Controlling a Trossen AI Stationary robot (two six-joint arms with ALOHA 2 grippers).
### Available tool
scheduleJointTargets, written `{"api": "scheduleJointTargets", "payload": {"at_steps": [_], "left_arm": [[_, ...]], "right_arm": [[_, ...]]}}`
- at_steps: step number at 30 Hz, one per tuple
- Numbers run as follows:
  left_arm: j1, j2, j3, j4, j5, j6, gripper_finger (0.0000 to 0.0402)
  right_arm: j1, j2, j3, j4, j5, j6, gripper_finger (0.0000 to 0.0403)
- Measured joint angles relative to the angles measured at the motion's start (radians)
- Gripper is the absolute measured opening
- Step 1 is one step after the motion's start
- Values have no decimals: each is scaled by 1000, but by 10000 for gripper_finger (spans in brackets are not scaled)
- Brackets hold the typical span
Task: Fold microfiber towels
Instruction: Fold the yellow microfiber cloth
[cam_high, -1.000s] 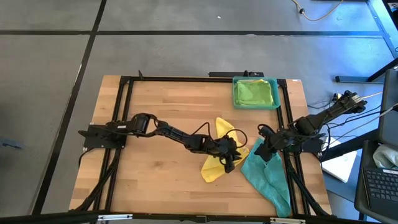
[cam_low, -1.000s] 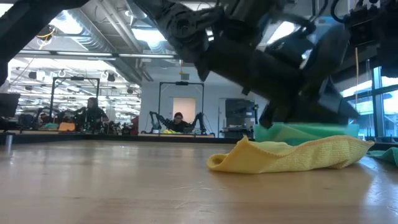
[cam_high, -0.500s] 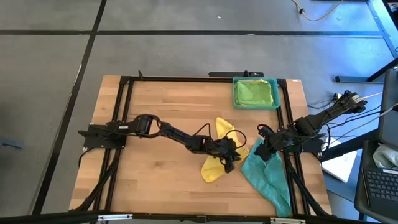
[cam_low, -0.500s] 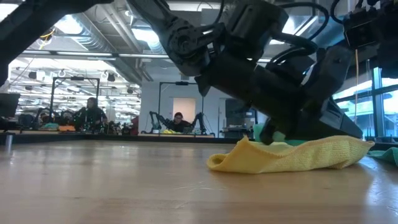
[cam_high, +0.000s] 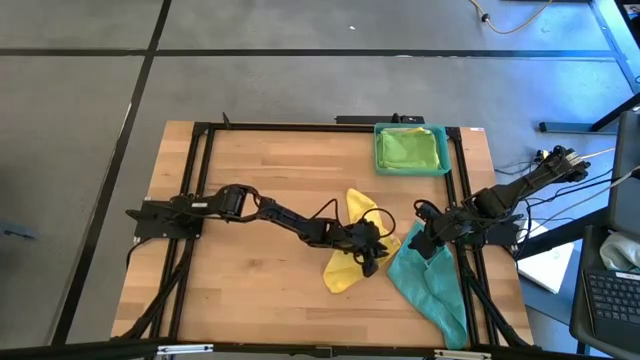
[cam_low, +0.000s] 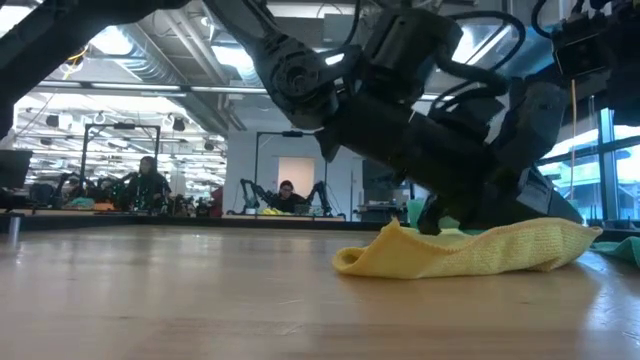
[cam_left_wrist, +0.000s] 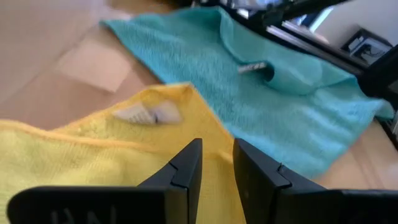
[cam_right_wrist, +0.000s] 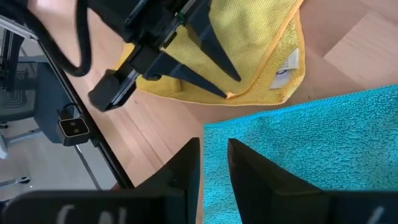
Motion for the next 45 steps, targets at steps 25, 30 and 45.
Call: {"api": "scheduleJointTargets", "payload": {"at_steps": [25,30,45], "left_arm": [[-8,18,0,7,-39,-3,82],[-8,18,0,-3,-47,0,82],[-9,18,1,-41,-66,-16,7]], "right_arm": [[0,0,0,0,0,26,85],[0,0,0,1,0,26,85],[0,0,0,1,0,26,85]]}}
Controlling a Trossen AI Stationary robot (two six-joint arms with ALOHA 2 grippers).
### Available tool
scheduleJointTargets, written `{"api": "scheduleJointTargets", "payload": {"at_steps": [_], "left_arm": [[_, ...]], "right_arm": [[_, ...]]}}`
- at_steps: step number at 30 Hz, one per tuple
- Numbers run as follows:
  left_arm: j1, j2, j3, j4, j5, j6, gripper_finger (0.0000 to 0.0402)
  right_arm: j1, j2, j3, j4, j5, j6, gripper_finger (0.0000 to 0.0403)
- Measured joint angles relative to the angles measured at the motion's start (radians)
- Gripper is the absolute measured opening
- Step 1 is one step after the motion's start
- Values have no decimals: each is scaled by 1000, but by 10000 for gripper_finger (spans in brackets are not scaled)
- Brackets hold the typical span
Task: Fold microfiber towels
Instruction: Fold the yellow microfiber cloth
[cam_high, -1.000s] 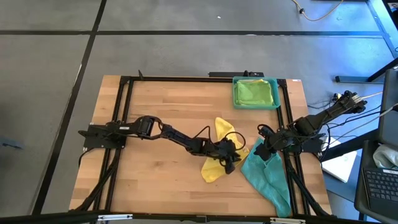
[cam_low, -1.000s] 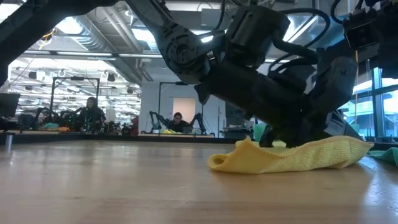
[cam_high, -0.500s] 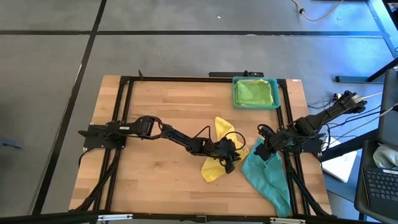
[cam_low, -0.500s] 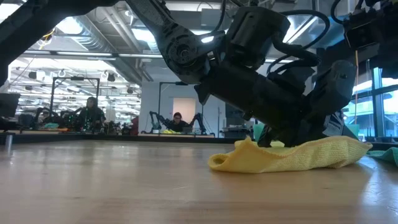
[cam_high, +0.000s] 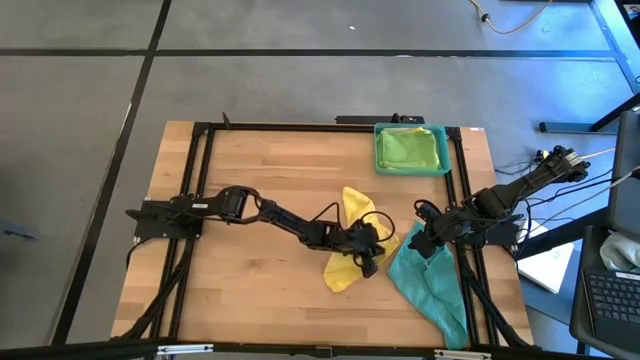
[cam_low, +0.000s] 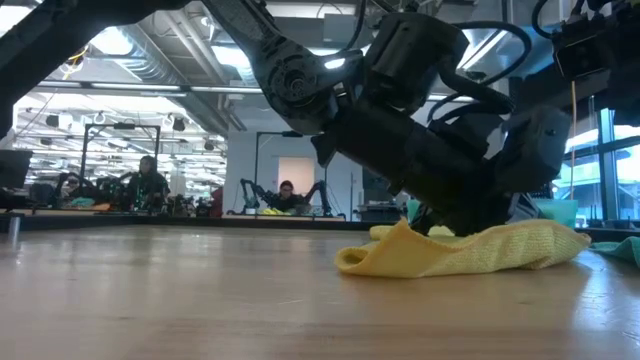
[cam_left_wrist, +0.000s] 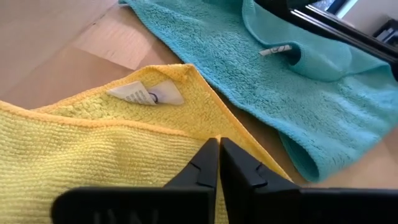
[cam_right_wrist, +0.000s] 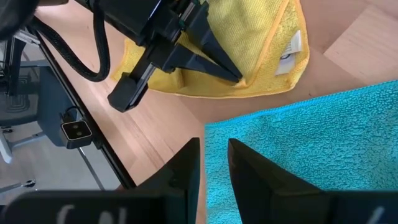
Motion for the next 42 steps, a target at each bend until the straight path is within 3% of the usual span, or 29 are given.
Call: {"api": "scheduleJointTargets", "payload": {"at_steps": [10,23,27,35,42], "left_arm": [[24,-35,-2,-16,28,-78,0],[25,-96,-1,-69,77,-74,2],[25,-78,-2,-78,65,-67,25],[20,-18,-2,8,31,-67,108],[14,-6,0,48,26,-71,127]], "right_arm": [[0,0,0,-1,1,-5,85],[0,0,0,-9,51,-10,85],[0,0,0,-8,53,-9,85],[0,10,0,2,46,-4,85],[0,23,0,-1,19,0,85]]}}
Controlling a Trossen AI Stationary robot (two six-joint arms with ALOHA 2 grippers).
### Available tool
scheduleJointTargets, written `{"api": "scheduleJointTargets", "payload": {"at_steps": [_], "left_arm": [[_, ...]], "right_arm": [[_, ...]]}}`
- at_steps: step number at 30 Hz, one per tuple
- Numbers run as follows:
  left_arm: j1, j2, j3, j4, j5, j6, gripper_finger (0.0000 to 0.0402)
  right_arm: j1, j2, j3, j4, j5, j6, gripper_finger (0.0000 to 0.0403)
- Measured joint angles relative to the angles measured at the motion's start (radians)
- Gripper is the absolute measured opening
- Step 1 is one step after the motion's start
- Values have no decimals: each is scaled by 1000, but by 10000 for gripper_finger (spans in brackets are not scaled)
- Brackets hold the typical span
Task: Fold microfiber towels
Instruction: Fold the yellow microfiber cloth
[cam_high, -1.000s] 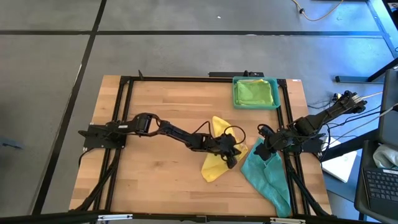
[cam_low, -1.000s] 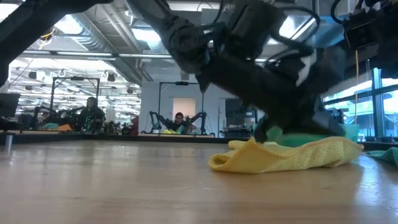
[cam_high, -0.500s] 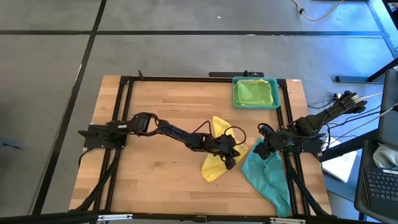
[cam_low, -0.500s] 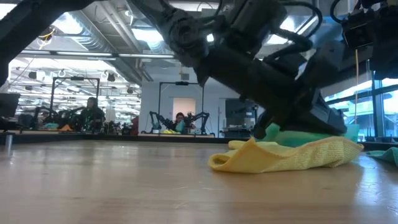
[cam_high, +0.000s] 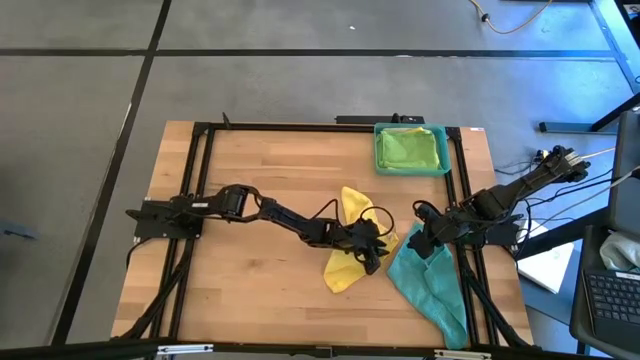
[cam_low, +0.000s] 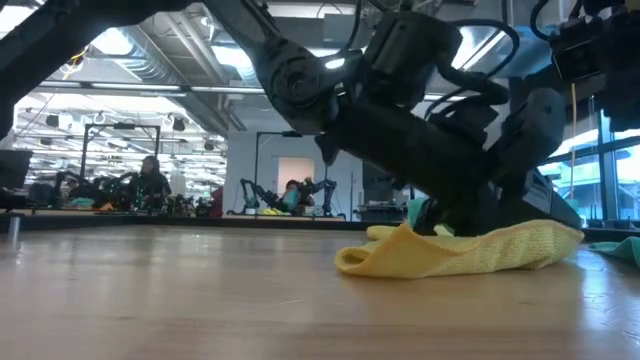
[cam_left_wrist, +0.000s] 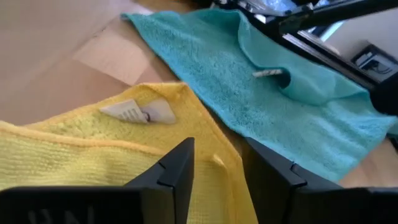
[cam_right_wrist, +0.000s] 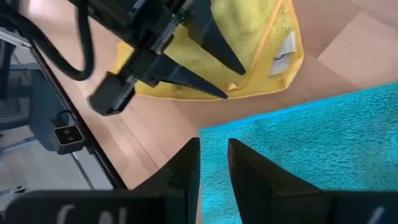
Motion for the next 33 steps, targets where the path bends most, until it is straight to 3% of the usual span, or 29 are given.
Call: {"api": "scheduleJointTargets", "payload": {"at_steps": [13,18,25,33], "left_arm": [[-7,16,3,-39,-29,4,113],[-2,16,3,-46,-11,-18,82],[-1,16,3,-74,25,-12,10],[2,2,0,-89,39,-19,1]], "right_arm": [[0,11,0,3,-2,47,85],[0,11,0,3,-2,47,85],[0,11,0,8,-12,47,85],[0,11,0,9,-12,43,85]]}}
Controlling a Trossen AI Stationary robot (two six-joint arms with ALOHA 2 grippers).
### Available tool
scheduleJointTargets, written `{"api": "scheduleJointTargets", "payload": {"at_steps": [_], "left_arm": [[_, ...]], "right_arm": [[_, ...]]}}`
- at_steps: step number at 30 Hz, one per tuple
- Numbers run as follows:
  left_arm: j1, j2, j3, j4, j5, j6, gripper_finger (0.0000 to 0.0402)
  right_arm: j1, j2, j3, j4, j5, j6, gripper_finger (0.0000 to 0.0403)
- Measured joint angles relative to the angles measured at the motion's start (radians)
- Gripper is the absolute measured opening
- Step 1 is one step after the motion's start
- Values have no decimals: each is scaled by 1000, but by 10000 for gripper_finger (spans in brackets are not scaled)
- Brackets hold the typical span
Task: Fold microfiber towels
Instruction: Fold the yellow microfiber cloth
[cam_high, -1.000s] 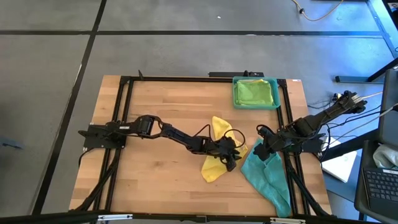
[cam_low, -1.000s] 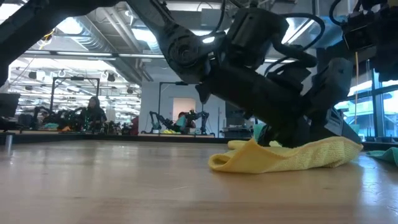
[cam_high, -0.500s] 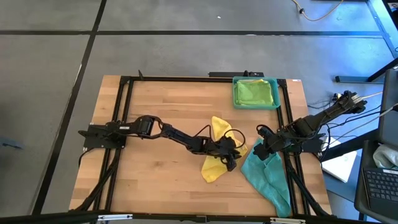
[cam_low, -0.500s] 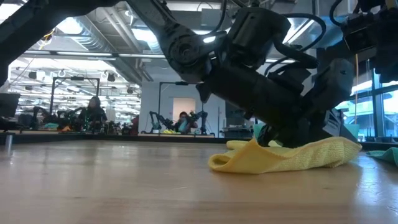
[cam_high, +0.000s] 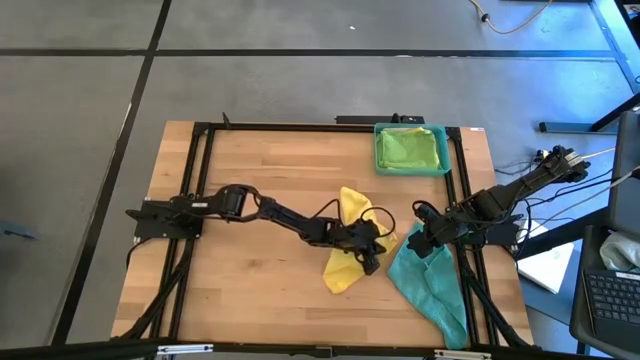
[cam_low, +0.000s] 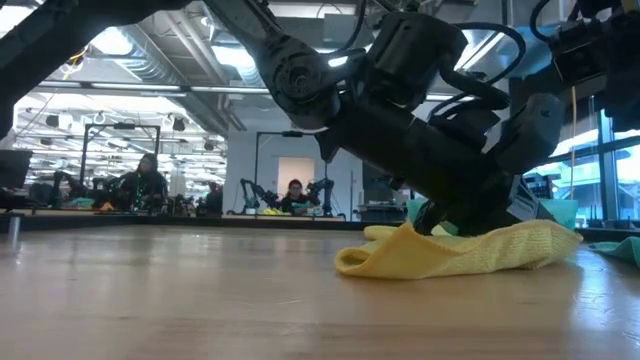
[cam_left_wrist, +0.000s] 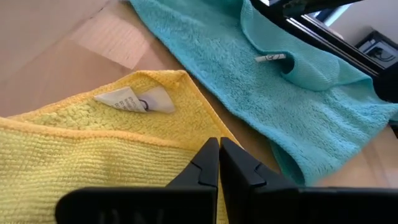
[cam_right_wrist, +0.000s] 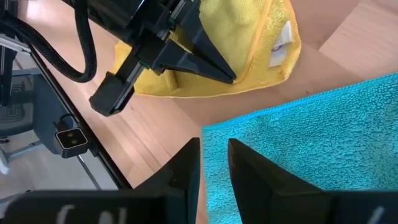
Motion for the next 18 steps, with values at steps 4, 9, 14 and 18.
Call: {"api": "scheduleJointTargets", "payload": {"at_steps": [4,9,14,18], "left_arm": [[5,-39,-4,-81,-8,-15,1],[15,-97,-6,-230,0,-18,0],[14,-151,-5,-329,12,15,0],[14,-219,-3,-381,-17,47,0]], "right_arm": [[0,0,0,1,1,-2,85],[0,0,0,0,17,-39,85],[0,0,0,0,51,-49,85],[0,2,0,6,96,-50,85]]}}
